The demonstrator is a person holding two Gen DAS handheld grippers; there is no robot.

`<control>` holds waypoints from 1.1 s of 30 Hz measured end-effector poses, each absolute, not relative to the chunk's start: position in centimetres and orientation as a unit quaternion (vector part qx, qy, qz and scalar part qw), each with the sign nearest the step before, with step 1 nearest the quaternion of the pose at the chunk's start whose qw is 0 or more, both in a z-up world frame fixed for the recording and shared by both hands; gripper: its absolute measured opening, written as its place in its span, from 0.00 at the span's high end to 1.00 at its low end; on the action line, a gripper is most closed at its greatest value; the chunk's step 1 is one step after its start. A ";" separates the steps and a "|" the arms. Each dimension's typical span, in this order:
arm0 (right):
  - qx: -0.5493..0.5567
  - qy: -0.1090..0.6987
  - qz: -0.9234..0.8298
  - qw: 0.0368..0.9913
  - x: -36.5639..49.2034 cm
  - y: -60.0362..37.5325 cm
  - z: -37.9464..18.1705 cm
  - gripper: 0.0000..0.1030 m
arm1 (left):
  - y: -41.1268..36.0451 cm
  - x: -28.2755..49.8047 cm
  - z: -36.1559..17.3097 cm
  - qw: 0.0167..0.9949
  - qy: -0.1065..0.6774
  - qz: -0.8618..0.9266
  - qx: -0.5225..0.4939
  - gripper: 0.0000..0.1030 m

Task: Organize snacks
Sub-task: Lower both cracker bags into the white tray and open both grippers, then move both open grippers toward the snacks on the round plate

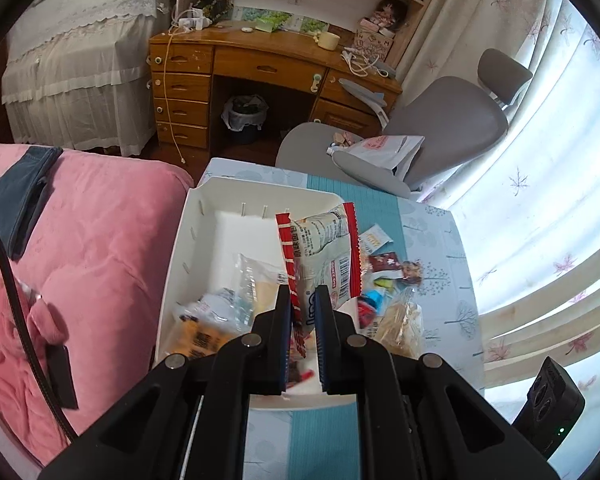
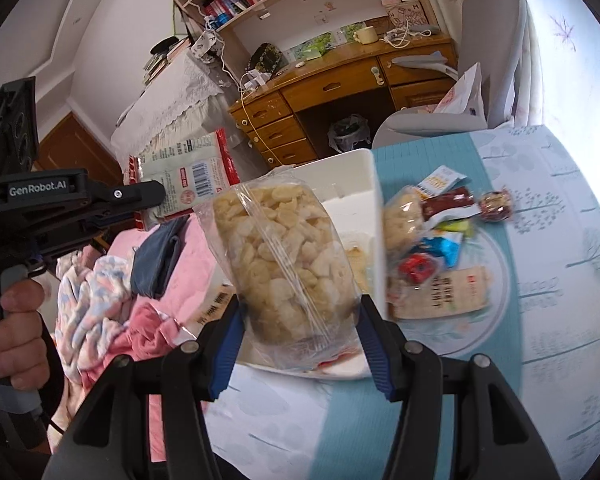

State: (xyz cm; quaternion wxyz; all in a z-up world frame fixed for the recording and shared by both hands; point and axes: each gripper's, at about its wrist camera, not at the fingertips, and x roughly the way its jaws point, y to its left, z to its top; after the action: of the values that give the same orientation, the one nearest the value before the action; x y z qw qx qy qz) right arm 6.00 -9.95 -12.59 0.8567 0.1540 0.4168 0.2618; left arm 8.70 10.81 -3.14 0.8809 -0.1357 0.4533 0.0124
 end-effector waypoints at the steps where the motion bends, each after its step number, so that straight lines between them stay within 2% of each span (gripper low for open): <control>1: 0.160 0.417 0.260 0.856 6.1 -9.4 -12.8 0.46 | 11.3 9.1 -3.4 0.880 0.456 0.009 -0.133 0.92; 9: 0.204 0.432 0.246 0.843 6.9 -5.9 -15.3 0.44 | 14.4 11.2 -6.8 0.859 0.501 0.005 -0.107 0.91; 12: 0.206 0.456 0.234 0.834 7.1 -5.0 -16.3 0.44 | 15.3 11.7 -8.3 0.842 0.529 0.001 -0.106 0.69; 14: 0.208 0.465 0.234 0.828 7.0 -4.8 -16.7 0.42 | 15.7 11.7 -8.9 0.835 0.539 -0.003 -0.107 0.49; 17: 0.201 0.469 0.226 0.830 6.5 -4.9 -16.4 0.35 | 15.8 11.5 -8.8 0.832 0.545 -0.018 -0.100 0.44; 19: 0.195 0.470 0.220 0.832 6.2 -5.2 -16.2 0.35 | 15.6 11.5 -8.5 0.830 0.549 -0.032 -0.091 0.39; 33: 0.133 0.492 0.166 0.844 3.8 -10.6 -15.7 0.34 | 8.3 13.3 -5.4 0.821 0.555 -0.127 -0.042 0.33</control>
State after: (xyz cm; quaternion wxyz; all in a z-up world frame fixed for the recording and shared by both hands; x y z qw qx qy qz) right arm 3.83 -10.55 -15.66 0.8439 0.1329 0.4925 0.1664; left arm 13.29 8.29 -5.43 0.8212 -0.0423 0.5547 -0.1267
